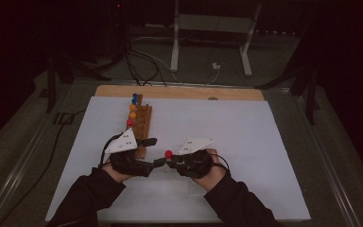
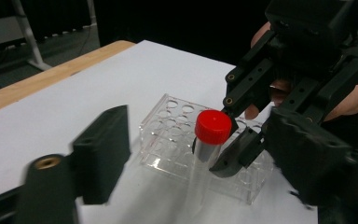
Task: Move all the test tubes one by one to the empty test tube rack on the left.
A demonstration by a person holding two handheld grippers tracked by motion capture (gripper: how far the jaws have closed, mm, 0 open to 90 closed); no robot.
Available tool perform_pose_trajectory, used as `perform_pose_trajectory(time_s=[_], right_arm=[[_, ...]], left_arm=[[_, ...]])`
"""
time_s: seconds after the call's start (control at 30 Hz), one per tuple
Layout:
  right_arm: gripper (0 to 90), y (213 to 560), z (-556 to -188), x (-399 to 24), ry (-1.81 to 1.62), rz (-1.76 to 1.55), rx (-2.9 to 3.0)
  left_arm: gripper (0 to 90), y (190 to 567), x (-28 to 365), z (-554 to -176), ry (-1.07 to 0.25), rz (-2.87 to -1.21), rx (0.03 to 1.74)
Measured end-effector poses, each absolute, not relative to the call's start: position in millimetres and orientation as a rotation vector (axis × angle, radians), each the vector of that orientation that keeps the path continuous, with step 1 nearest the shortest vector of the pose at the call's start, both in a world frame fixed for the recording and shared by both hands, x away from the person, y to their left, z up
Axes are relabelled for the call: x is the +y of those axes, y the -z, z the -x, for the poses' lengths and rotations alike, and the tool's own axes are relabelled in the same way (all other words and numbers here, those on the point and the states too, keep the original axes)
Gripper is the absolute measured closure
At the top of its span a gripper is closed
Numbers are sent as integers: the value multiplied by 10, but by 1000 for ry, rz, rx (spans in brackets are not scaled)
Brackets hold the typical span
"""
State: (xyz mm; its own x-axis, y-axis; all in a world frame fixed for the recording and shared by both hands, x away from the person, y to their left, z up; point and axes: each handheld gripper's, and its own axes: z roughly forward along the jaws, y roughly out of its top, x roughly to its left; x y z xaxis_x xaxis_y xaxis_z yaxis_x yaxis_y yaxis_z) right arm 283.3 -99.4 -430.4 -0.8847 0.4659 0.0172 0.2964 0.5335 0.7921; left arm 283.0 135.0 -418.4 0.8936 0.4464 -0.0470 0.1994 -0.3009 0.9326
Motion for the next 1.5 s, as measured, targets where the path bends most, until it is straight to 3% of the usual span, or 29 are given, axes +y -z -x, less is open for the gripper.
perform_pose_trajectory(time_s=[0.57,0.73,1.1,1.5], right_arm=[[753,4270,-2835,-1004,-1273,-646,2569],[753,4267,-2841,-1003,-1271,-647,2569],[738,4233,-2840,-1017,-1300,-655,2561],[447,4077,-2822,-1199,-1412,-699,2434]], left_arm=[[638,4250,1190,-2879,-248,-1912,431],[701,4258,1178,-2888,-237,-1915,415],[718,4201,1208,-2901,-249,-1909,401],[717,4027,1403,-2959,-324,-1880,454]])
